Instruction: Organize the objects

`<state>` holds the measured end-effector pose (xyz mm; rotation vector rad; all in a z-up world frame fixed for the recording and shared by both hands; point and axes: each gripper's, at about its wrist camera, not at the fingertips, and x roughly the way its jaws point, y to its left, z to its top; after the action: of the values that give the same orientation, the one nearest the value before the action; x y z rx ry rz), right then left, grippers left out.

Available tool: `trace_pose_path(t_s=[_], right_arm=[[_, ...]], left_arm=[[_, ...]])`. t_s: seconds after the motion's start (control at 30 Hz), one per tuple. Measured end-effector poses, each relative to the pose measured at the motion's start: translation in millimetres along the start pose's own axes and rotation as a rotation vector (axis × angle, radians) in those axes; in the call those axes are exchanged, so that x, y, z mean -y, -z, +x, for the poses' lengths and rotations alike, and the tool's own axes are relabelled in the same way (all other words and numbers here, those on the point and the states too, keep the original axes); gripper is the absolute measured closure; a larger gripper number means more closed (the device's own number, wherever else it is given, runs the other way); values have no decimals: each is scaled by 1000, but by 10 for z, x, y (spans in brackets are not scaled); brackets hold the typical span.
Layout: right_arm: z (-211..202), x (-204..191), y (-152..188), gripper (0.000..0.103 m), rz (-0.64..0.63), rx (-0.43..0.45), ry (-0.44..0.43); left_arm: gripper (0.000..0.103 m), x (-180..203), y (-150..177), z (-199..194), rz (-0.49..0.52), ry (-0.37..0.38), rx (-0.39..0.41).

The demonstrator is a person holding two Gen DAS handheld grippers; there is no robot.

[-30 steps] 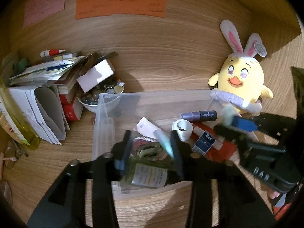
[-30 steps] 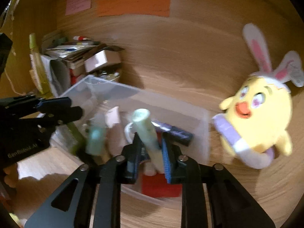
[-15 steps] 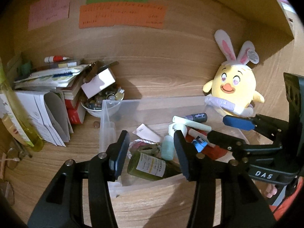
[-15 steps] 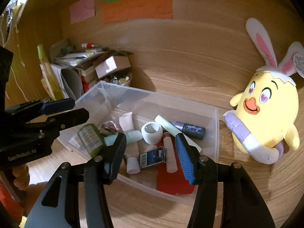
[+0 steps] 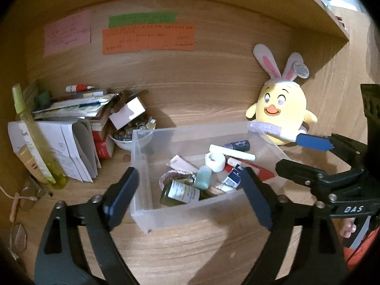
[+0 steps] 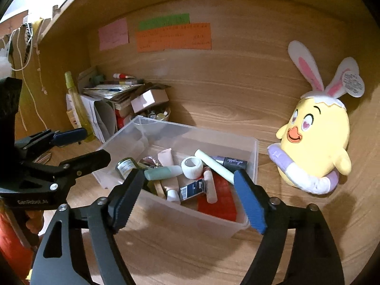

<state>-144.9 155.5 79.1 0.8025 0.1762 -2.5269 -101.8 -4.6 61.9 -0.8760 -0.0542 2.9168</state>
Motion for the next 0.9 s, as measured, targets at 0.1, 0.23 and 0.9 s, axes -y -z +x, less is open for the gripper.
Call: trace_pose_path(t_s=[0.1, 0.23, 0.9], right_arm=[[-54, 7, 68, 17, 11, 3, -10], [-87, 11, 156, 17, 23, -7, -13], [-194, -7, 371, 15, 55, -26, -22]], left_arm=[[11, 13, 79, -21, 7, -7, -9], [10, 14, 173, -35, 4, -6, -24], [8, 31, 340, -146, -31, 10, -26]])
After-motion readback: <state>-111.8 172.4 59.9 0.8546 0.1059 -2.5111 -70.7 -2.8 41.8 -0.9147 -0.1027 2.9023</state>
